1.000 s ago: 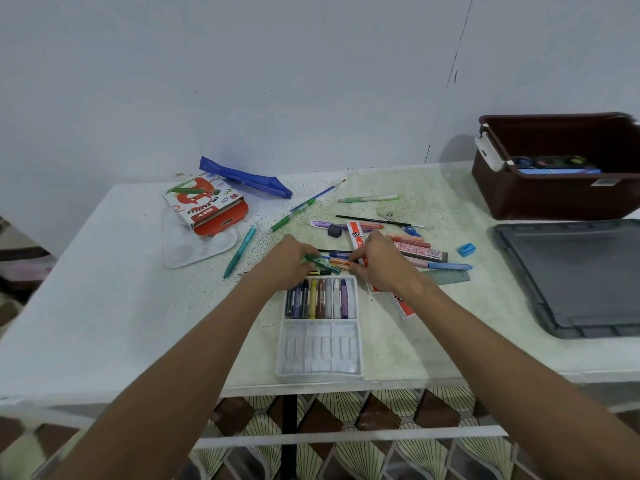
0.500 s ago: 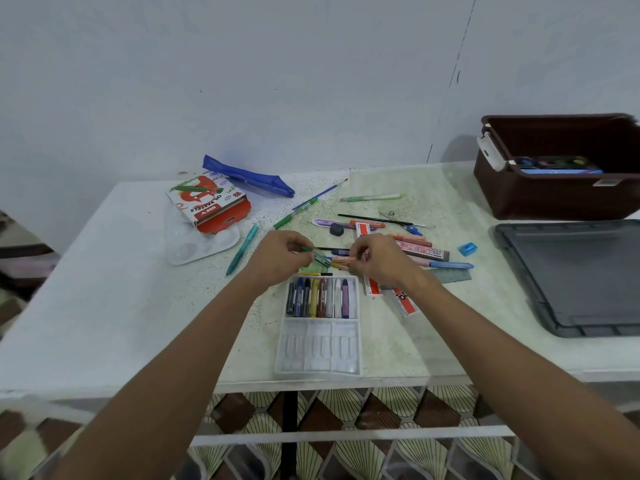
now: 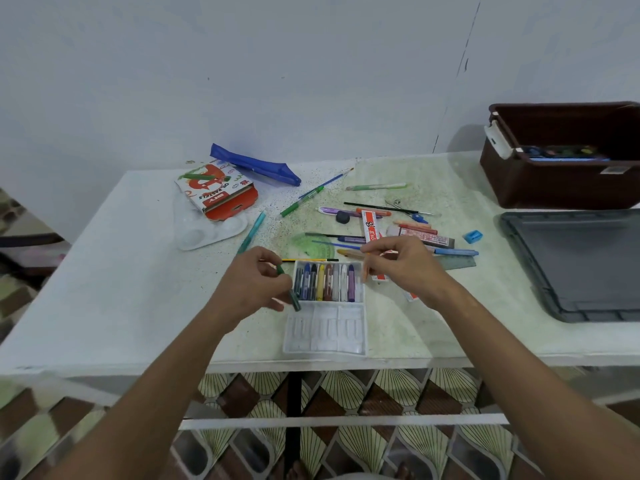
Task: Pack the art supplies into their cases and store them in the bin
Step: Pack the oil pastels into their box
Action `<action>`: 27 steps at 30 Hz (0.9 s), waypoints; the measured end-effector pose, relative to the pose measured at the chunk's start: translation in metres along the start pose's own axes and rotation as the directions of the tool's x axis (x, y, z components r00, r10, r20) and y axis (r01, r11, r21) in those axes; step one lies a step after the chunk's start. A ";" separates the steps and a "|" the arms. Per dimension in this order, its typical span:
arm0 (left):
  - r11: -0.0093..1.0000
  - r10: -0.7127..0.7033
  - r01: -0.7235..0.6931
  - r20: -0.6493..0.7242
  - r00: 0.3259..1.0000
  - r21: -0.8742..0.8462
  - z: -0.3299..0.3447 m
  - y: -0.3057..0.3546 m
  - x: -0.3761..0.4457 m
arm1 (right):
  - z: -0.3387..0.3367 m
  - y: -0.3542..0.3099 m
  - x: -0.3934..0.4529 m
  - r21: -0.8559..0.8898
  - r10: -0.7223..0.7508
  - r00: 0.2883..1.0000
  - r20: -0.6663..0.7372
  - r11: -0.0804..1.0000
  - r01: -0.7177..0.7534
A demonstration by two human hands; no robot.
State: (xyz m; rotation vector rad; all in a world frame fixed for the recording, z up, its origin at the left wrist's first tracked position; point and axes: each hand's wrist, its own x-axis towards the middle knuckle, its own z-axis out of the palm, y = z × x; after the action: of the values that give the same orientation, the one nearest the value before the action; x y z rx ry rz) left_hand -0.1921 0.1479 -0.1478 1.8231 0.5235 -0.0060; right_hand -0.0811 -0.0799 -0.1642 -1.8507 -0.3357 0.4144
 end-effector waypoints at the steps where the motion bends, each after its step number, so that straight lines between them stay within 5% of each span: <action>1: 0.998 -0.001 0.000 0.016 1.000 0.057 0.000 -0.004 -0.003 | 0.002 0.002 -0.001 -0.010 0.015 1.000 0.003 1.000 -0.015; 6: 0.960 0.017 -0.031 0.053 0.998 0.279 0.003 -0.021 -0.008 | 0.013 0.017 0.002 -0.093 0.059 0.997 -0.054 0.994 -0.064; 18: 0.884 0.033 -0.053 0.051 0.998 0.464 0.012 -0.030 -0.012 | 0.027 0.026 0.006 -0.321 -0.057 0.984 -0.170 0.947 0.000; 27: 0.879 0.042 -0.129 0.194 0.980 0.460 0.003 -0.035 -0.013 | 0.014 0.027 -0.002 -0.338 -0.022 1.000 0.014 0.941 0.026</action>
State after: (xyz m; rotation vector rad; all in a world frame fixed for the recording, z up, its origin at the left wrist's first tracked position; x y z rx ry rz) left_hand -0.2153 0.1486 -0.1777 2.2952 0.3275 -0.2562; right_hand -0.0883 -0.0767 -0.1938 -2.1782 -0.4589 0.3660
